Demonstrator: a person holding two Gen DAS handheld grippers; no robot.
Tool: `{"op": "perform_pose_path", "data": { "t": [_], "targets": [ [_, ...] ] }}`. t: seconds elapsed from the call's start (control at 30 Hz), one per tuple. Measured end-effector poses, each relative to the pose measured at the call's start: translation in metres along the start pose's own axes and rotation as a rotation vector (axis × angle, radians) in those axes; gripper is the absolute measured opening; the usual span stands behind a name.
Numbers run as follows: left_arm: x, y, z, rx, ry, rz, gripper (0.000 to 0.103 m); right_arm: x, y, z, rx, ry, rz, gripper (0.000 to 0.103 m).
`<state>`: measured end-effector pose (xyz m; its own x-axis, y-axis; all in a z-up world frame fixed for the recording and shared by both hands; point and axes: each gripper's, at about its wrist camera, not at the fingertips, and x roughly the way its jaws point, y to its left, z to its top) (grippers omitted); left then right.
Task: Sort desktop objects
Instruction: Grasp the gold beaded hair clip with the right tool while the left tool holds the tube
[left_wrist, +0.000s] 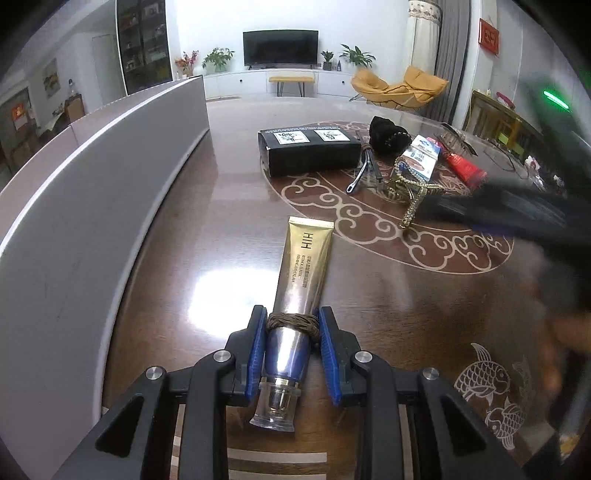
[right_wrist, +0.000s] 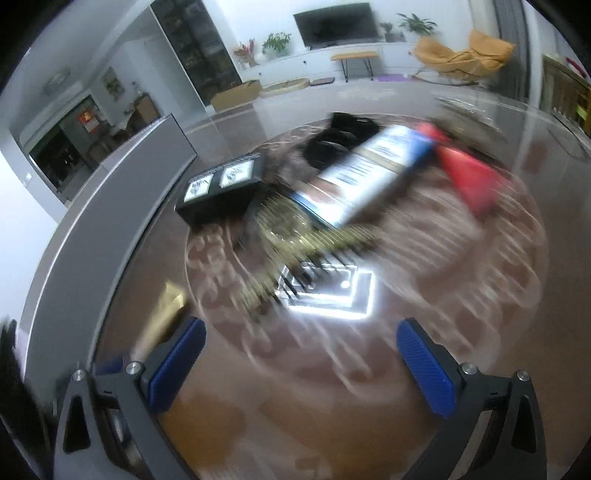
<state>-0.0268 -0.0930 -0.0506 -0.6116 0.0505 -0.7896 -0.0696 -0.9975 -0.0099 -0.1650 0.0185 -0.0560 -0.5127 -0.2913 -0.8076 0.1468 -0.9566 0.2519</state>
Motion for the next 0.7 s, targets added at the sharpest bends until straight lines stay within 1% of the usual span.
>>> {"op": "perform_pose_path", "data": {
  "t": [0.07, 0.1, 0.13, 0.17, 0.23, 0.27, 0.33, 0.37, 0.4, 0.43, 0.5, 0.7],
  "targets": [
    [-0.001, 0.0, -0.001, 0.01, 0.005, 0.002, 0.028, 0.023, 0.011, 0.015, -0.015, 0.032, -0.055, 0.103],
    [-0.001, 0.001, -0.001, 0.012, 0.006, 0.0, 0.028, 0.031, 0.017, 0.023, -0.046, 0.024, -0.102, 0.103],
    [-0.002, 0.002, -0.002, 0.013, 0.006, -0.003, 0.028, 0.036, 0.019, 0.026, -0.058, 0.027, -0.11, 0.103],
    [-0.002, 0.002, -0.002, 0.016, 0.004, -0.007, 0.028, 0.038, 0.02, 0.028, -0.069, 0.022, -0.117, 0.1],
    [-0.003, 0.002, -0.004, 0.023, -0.006, -0.01, 0.028, 0.034, 0.02, 0.025, -0.101, 0.004, -0.129, 0.082],
    [-0.003, 0.002, -0.005, 0.028, -0.014, -0.007, 0.028, 0.031, 0.018, 0.021, -0.129, -0.01, -0.124, 0.077],
    [-0.003, 0.001, -0.006, 0.032, -0.024, -0.003, 0.028, 0.025, 0.012, 0.016, -0.166, -0.03, -0.124, 0.053],
    [-0.003, 0.002, -0.007, 0.031, -0.028, -0.005, 0.028, 0.022, 0.005, 0.014, -0.17, -0.04, -0.111, 0.047],
    [-0.003, 0.002, -0.007, 0.029, -0.031, -0.008, 0.028, 0.02, -0.002, 0.012, -0.163, -0.045, -0.1, 0.034],
    [-0.004, 0.003, -0.007, 0.026, -0.031, -0.01, 0.028, 0.019, -0.007, 0.012, -0.155, -0.046, -0.092, 0.025],
    [-0.005, 0.002, -0.007, 0.025, -0.026, -0.008, 0.028, 0.015, -0.018, 0.01, -0.138, -0.044, -0.072, 0.018],
    [-0.006, 0.001, -0.008, 0.027, -0.022, 0.0, 0.029, -0.001, -0.038, -0.009, -0.166, -0.049, -0.055, 0.017]
  ]
}}
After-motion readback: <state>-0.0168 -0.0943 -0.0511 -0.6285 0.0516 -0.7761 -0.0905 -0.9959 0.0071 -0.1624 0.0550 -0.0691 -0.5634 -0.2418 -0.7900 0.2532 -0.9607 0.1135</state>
